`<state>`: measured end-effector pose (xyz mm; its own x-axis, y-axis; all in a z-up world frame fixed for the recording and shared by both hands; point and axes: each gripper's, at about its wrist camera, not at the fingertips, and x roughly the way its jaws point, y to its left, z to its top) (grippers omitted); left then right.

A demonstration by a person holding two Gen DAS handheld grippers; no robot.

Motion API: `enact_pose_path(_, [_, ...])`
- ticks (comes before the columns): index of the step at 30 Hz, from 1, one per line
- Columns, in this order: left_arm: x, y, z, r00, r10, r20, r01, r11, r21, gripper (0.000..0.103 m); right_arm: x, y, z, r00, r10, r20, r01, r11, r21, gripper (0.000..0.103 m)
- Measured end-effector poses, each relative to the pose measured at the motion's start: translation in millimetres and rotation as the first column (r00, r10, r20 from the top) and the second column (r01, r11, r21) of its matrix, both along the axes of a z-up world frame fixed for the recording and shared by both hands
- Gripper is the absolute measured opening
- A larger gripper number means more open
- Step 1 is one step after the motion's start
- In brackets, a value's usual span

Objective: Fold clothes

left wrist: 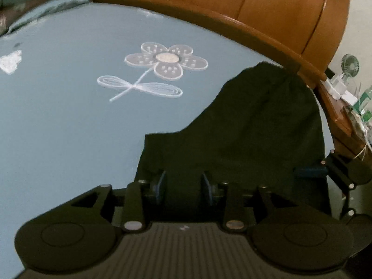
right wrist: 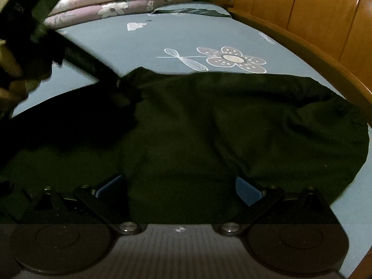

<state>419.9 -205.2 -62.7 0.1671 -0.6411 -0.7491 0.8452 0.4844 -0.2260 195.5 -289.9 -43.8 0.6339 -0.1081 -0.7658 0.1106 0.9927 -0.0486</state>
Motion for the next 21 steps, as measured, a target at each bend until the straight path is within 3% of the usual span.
enact_pose_path(9, [-44.4, 56.2, 50.5, 0.995, -0.005, 0.101, 0.004, 1.000, 0.007, 0.043, -9.1, 5.3, 12.8, 0.996, -0.051, -0.071, 0.055, 0.997, 0.056, 0.103])
enact_pose_path(12, [-62.0, 79.4, 52.6, 0.993, 0.008, 0.121, -0.013, 0.999, 0.045, 0.043, -16.5, 15.7, 9.6, 0.993, -0.053, -0.107, 0.055, 0.998, 0.016, 0.103])
enact_pose_path(17, [-90.8, 116.3, 46.5, 0.997, 0.017, 0.072, -0.021, 0.998, 0.062, 0.047, -30.4, 23.1, 20.0, 0.987, -0.074, -0.142, 0.073, 0.997, -0.011, 0.103])
enact_pose_path(21, [-108.8, 142.7, 42.0, 0.999, 0.026, 0.019, -0.026, 0.999, 0.032, 0.048, -45.1, 25.0, 45.8, 0.988, -0.120, -0.098, 0.119, 0.993, -0.016, 0.103])
